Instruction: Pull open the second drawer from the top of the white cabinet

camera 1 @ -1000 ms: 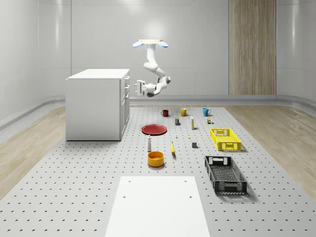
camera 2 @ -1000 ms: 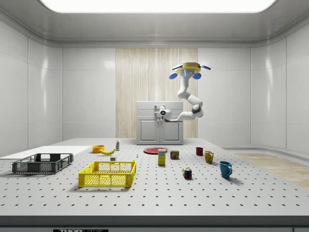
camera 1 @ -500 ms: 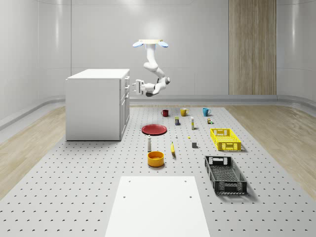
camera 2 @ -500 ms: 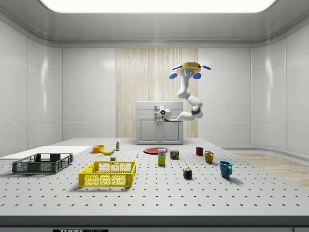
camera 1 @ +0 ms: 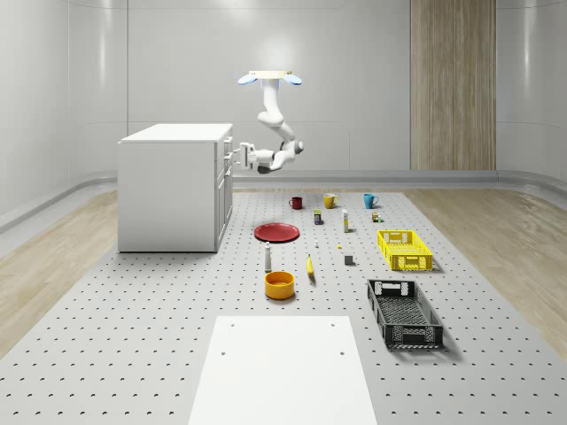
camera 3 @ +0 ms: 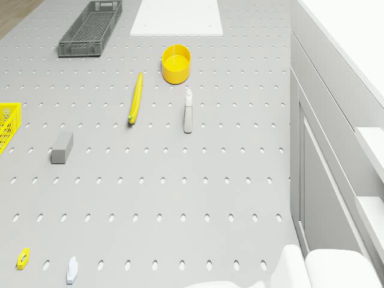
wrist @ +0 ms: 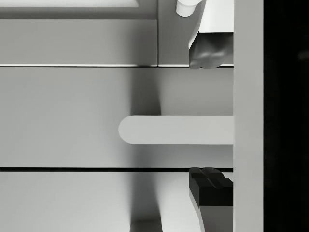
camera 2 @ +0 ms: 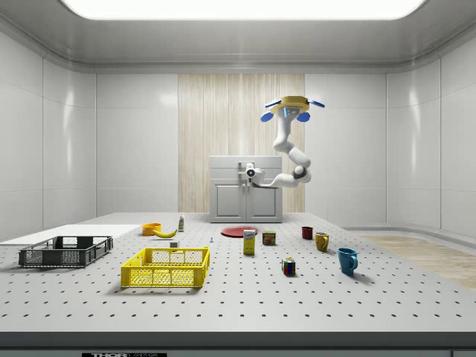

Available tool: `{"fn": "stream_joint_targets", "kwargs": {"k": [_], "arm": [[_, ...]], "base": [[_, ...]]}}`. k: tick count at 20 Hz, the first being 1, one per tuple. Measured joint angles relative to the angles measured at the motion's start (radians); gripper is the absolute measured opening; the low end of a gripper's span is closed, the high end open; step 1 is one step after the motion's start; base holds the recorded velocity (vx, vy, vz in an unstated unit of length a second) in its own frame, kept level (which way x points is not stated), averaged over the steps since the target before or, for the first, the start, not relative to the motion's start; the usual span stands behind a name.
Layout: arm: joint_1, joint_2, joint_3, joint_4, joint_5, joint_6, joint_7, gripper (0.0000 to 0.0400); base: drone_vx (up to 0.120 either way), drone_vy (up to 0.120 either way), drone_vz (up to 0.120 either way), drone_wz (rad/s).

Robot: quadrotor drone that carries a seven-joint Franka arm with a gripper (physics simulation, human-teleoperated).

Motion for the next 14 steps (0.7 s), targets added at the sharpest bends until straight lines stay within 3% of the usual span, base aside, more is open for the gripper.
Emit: {"fn": "stream_joint_targets", "kwargs": {"k": [14], "arm": [[-0.04, 0.064, 0.067, 0.004, 0.095, -0.019, -0.059, 0.03]], "base": [[0.0, 0.0, 0.0, 0.0]]}}
